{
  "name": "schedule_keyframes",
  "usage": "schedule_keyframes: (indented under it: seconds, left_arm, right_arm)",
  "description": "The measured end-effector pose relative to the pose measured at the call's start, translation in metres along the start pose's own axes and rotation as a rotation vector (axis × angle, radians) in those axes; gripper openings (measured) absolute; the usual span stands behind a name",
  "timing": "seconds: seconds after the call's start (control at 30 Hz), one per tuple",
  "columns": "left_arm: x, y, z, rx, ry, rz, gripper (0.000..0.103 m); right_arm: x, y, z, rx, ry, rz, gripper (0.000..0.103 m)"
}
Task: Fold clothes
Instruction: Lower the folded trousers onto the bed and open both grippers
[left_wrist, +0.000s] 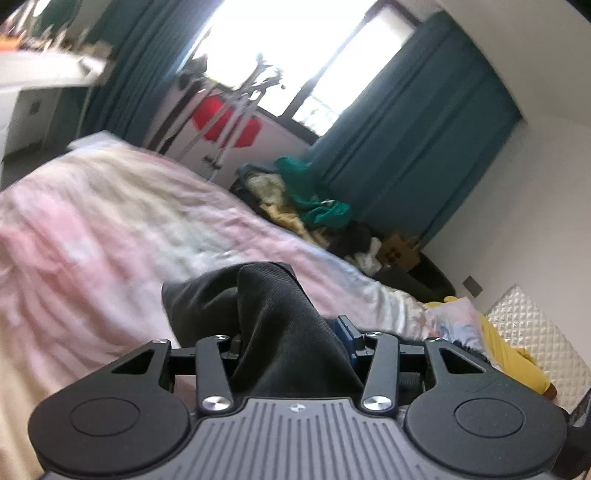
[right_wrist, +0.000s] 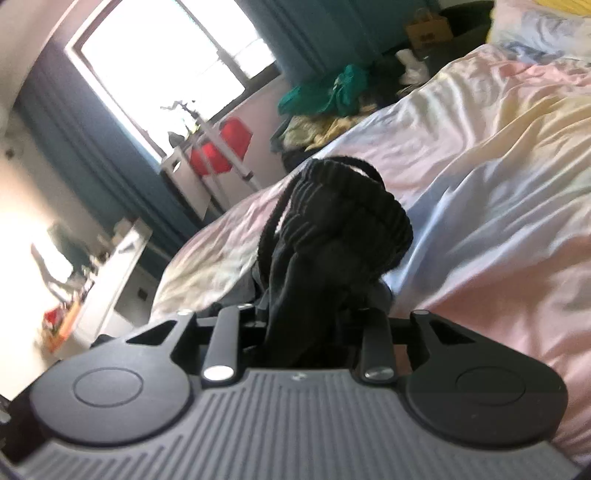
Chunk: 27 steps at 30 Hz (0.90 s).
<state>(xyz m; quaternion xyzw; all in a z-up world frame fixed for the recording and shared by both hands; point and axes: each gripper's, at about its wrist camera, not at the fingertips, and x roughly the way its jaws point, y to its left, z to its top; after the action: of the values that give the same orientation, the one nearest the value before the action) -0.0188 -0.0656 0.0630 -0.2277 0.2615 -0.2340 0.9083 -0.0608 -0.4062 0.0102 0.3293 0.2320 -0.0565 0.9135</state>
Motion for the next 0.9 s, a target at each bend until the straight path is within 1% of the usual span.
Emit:
schedule_keyframes:
  seconds: [0.1,0.23,0.4,0.43,0.5,0.57,0.6,0.67,0.73,0.8,0.87,0.9]
  left_arm:
    - [0.044,-0.051,0.009,0.004,0.019,-0.031,0.047]
    - [0.129,-0.119,0.01,0.007,0.037,-0.091,0.046]
    - [0.254,-0.187,-0.008,-0.037,0.116,-0.155,0.047]
    - [0.277,-0.196,-0.013,-0.035,0.13,-0.161,0.046]
    - [0.321,-0.207,-0.028,-0.031,0.16,-0.173,0.046]
    - [0.356,-0.207,-0.048,0.0,0.189,-0.185,0.047]
    - [0.372,-0.204,-0.06,0.021,0.203,-0.192,0.047]
    - [0.393,-0.194,-0.086,0.089,0.236,-0.197,0.047]
    - [0.395,-0.181,-0.111,0.182,0.239,-0.207,0.048]
    - [0.39,-0.169,-0.134,0.271,0.231,-0.221,0.05]
    - [0.381,-0.156,-0.146,0.306,0.232,-0.23,0.05]
    - [0.377,-0.154,-0.147,0.307,0.242,-0.228,0.05]
  right_arm:
    - [-0.009,-0.023,0.039,0.024,-0.05,-0.025,0.031]
    - [-0.009,-0.069,0.102,0.036,-0.125,-0.1,0.031]
    - [0.014,-0.138,0.169,0.02,-0.219,-0.186,0.031]
    - [0.02,-0.151,0.179,0.014,-0.237,-0.202,0.031]
    - [0.035,-0.177,0.185,-0.01,-0.268,-0.228,0.031]
    - [0.05,-0.205,0.182,-0.033,-0.29,-0.242,0.031]
    - [0.058,-0.221,0.176,-0.031,-0.284,-0.246,0.031]
    - [0.072,-0.252,0.155,-0.002,-0.239,-0.26,0.031]
    - [0.082,-0.276,0.125,0.029,-0.18,-0.267,0.031]
    - [0.082,-0.29,0.094,0.039,-0.175,-0.268,0.035]
    - [0.081,-0.293,0.074,0.046,-0.169,-0.284,0.037]
    - [0.081,-0.293,0.067,0.051,-0.166,-0.294,0.039]
